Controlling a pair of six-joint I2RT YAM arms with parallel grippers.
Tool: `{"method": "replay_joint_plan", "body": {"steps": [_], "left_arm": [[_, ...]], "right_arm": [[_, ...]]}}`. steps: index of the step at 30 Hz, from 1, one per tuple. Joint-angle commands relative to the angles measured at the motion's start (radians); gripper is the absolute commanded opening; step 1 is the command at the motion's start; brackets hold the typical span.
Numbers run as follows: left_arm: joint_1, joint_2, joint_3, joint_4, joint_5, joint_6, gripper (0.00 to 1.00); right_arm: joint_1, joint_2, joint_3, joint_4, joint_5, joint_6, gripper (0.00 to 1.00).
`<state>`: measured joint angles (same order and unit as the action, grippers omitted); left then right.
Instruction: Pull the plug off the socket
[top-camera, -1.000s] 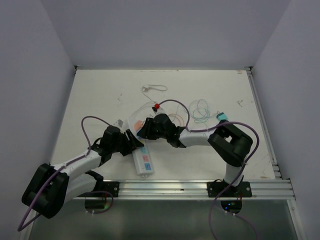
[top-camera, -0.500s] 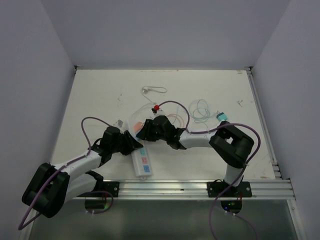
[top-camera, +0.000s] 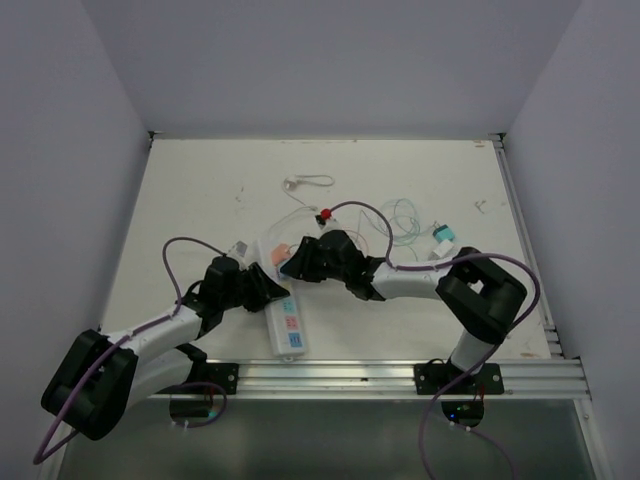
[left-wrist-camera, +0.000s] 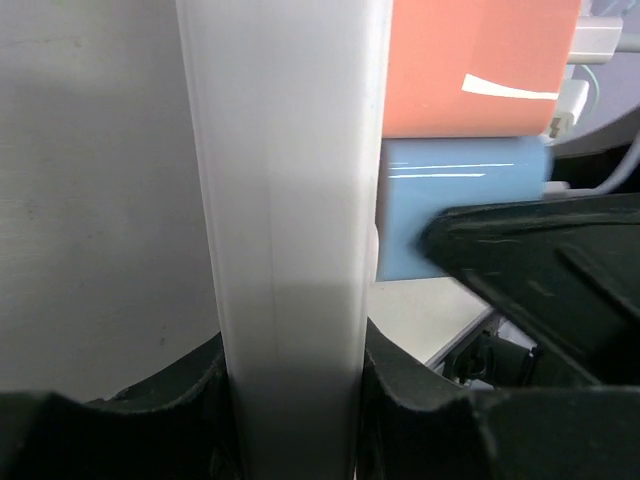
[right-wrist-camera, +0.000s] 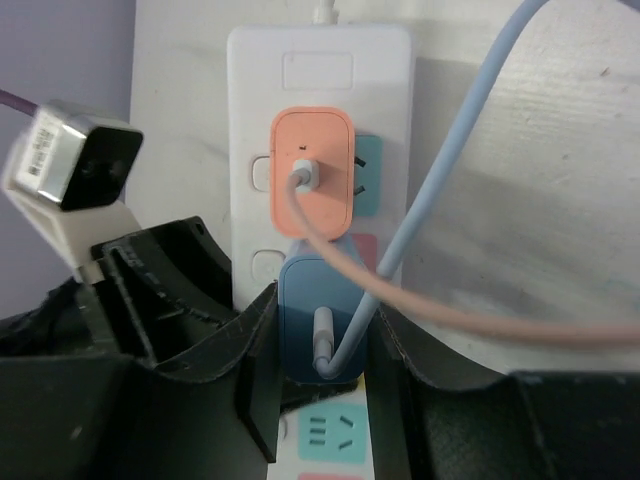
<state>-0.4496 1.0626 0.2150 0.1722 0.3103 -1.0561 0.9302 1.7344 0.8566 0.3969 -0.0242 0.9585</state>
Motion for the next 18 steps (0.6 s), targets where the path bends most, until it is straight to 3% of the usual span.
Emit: {"method": "replay_joint_plan", "body": {"steps": [1, 10, 18], "left_arm": [[0.02, 0.004, -0.019, -0.111, -0.126, -0.019, 0.0], [0.02, 0.005, 0.001, -0.166, -0.155, -0.015, 0.0], [0.02, -0.021, 0.02, -0.171, -0.146, 0.008, 0.0]], "right_arm": [[-0.06, -0.116, -0.016, 0.065, 0.029, -0.003, 0.0], [-0.111, -0.191, -0.051, 0.046, 0.029, -0.003, 0.0], [-0.296, -0.306, -0.16, -0.012, 0.015, -0.02, 0.0]]}}
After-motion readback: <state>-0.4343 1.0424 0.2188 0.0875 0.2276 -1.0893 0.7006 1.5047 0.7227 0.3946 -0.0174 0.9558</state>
